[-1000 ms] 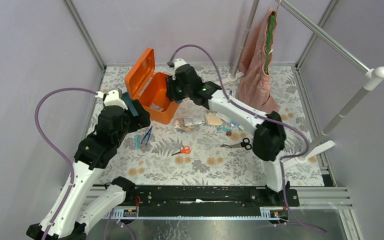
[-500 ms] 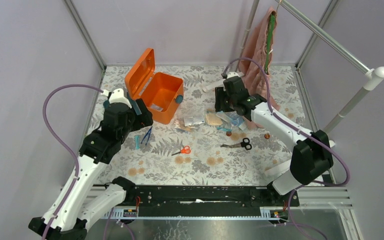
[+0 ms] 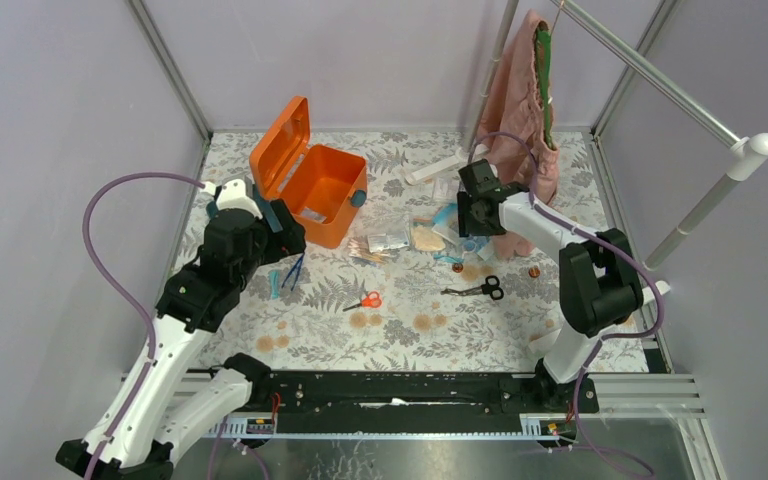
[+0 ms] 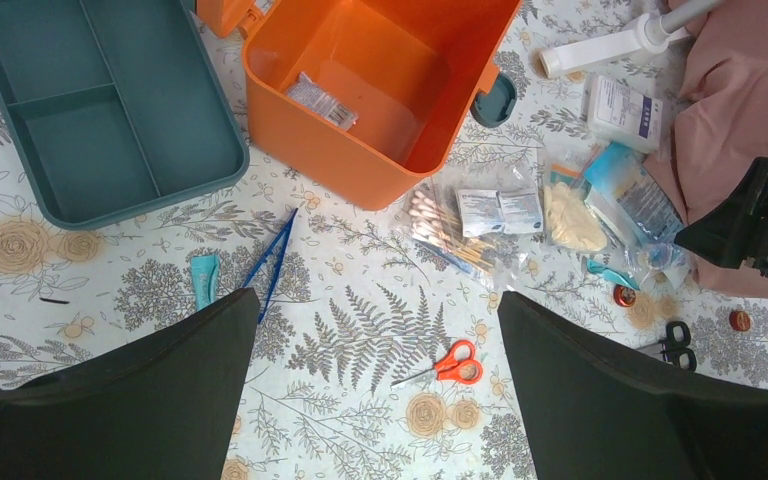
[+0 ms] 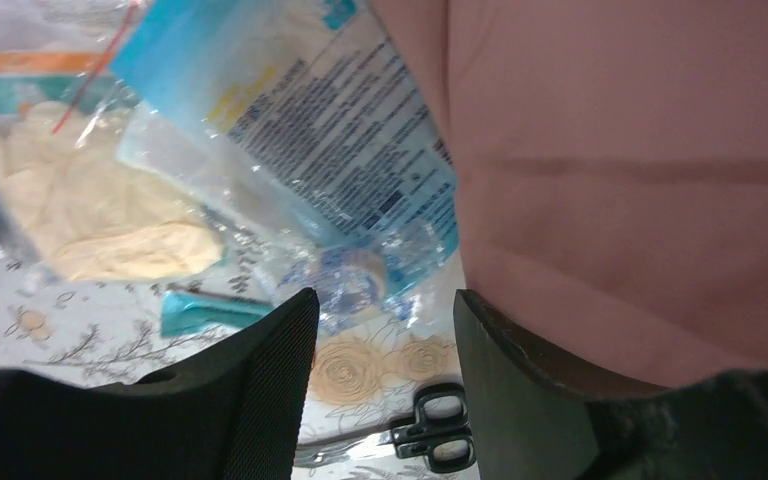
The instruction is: Organize the medicine kit
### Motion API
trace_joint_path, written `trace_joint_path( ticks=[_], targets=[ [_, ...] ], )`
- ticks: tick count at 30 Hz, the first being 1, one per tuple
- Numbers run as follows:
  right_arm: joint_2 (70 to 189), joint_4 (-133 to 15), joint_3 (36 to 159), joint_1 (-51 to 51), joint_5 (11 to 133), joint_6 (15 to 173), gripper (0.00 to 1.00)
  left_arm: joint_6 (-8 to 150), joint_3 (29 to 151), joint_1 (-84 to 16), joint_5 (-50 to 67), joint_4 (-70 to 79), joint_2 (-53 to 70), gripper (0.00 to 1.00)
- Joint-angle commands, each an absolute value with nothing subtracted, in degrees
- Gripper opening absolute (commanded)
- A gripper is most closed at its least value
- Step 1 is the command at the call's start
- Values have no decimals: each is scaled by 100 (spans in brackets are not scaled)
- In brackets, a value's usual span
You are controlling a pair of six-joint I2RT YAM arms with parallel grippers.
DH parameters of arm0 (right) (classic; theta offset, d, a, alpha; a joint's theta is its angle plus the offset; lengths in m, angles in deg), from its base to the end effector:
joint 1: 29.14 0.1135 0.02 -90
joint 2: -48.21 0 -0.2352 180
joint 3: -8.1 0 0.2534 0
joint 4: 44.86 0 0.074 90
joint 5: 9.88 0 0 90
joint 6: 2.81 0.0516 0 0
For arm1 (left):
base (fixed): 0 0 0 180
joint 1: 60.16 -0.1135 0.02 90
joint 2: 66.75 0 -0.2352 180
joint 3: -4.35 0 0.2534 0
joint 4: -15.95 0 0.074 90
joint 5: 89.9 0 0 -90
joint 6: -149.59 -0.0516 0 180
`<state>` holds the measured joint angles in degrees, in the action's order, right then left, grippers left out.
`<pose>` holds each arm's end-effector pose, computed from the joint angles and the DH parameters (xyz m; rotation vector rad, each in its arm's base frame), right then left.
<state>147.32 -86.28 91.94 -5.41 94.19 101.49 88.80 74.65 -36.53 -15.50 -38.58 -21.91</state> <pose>0.3436 0.1373 0.1753 -0.1142 2.5141 -0.0483 0.1798 -0.0635 0.3282 -0.2665 2.0530 -0.2869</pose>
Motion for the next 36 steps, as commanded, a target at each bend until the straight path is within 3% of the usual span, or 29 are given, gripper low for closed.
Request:
trace_joint_path(
  ticks=[1, 9, 24, 29, 34, 36],
  targets=[
    [14829, -8808, 9474, -803, 9442, 10051, 61, 8846, 7378, -3635, -1565, -3717, -2294, 99],
    [14946, -8730, 9318, -1118, 8962, 10037, 63, 8845, 7368, -3635, -1573, -3720, -2282, 99],
    [15222, -8475, 9127, -1304, 8398, 10072, 51, 8870, 7379, -3635, -1549, -3692, -2188, 99],
    [15257, -8416, 9058, -1321, 8290, 10090, 38, 8877, 7368, -3635, -1550, -3687, -2199, 98],
    [15014, -8311, 8944, -1323, 8211, 10119, 12, 8877, 7405, -3635, -1532, -3686, -2169, 99],
    [14889, -8293, 8917, -1327, 8197, 10133, 8, 8866, 7420, -3635, -1525, -3694, -2152, 99]
  ],
)
